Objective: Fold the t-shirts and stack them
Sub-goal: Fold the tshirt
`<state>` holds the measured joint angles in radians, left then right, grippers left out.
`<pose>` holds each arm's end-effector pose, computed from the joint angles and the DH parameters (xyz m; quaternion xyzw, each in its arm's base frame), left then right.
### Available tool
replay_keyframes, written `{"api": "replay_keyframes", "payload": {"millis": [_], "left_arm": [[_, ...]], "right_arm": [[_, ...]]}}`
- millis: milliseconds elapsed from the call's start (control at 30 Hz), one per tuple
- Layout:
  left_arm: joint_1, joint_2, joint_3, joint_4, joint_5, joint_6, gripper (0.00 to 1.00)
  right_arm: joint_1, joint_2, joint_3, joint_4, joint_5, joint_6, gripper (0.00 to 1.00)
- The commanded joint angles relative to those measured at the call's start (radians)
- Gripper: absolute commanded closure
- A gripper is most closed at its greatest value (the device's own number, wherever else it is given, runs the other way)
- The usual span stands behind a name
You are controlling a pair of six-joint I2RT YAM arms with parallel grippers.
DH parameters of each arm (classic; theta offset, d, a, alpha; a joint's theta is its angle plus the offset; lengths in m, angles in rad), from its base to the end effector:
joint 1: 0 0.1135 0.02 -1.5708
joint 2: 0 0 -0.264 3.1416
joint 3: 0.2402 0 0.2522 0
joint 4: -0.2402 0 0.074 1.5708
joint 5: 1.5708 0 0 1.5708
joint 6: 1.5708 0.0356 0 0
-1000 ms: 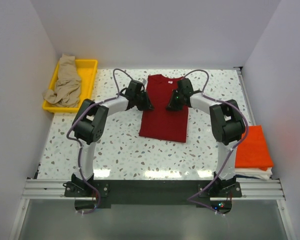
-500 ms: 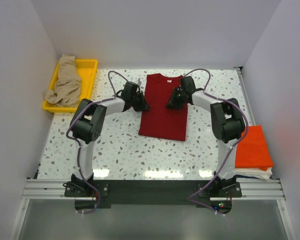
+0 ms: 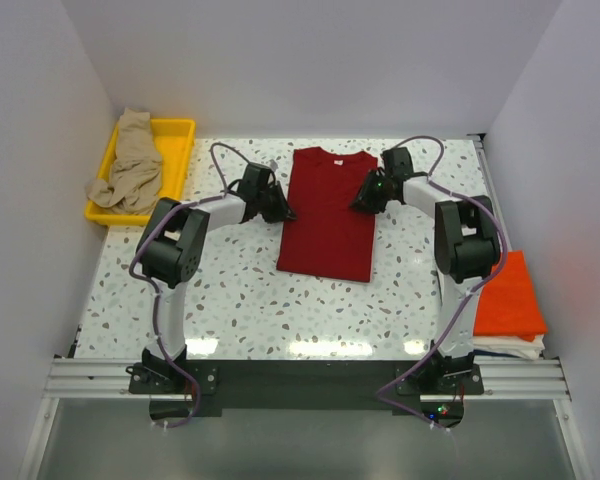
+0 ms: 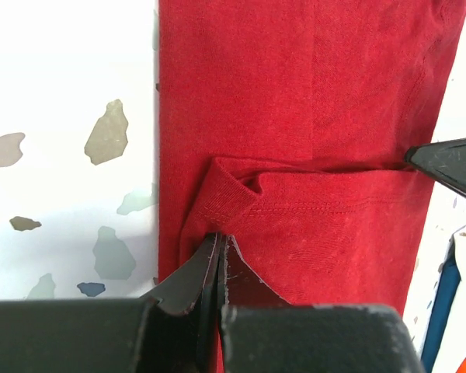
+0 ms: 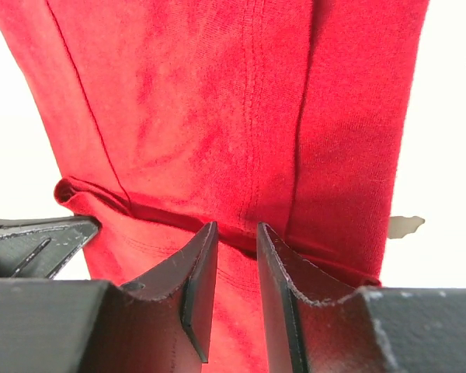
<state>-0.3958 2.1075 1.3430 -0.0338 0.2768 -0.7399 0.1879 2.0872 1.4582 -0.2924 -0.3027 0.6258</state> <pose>0.4104 -0.1820 0.1366 -0.1059 0.9128 -0.3084 0.2458 0.4391 0.0943 0.1615 0.1566 0.9250 0.2560 0.2331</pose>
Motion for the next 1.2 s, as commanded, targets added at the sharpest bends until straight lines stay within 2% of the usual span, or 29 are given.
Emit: {"api": "replay_keyframes", "payload": {"millis": [0, 367, 600, 767, 933, 1167], "left_arm": [[0.015, -0.057, 0.008, -0.015, -0.01, 0.02, 1.0], [0.015, -0.087, 0.08, 0.011, 0.041, 0.04, 0.94], [0.015, -0.012, 0.153, -0.001, 0.052, 0.034, 0.94], [0.017, 0.02, 0.151, -0.02, -0.037, 0.028, 0.95], [0.026, 0.032, 0.082, -0.028, -0.128, -0.004, 0.96], [0.032, 0.017, 0.024, -0.034, -0.169, -0.018, 1.0]], "right_arm": [[0.005, -0.062, -0.001, -0.01, -0.019, -0.031, 0.69], [0.004, -0.176, -0.042, -0.017, 0.037, -0.055, 0.68], [0.005, -0.164, -0.085, -0.016, 0.079, -0.06, 0.69], [0.001, -0.116, -0.068, -0.039, 0.145, -0.075, 0.7], [0.002, -0.072, -0.064, -0.05, 0.16, -0.089, 0.7], [0.002, -0.052, -0.067, -0.05, 0.152, -0.092, 0.71]]}}
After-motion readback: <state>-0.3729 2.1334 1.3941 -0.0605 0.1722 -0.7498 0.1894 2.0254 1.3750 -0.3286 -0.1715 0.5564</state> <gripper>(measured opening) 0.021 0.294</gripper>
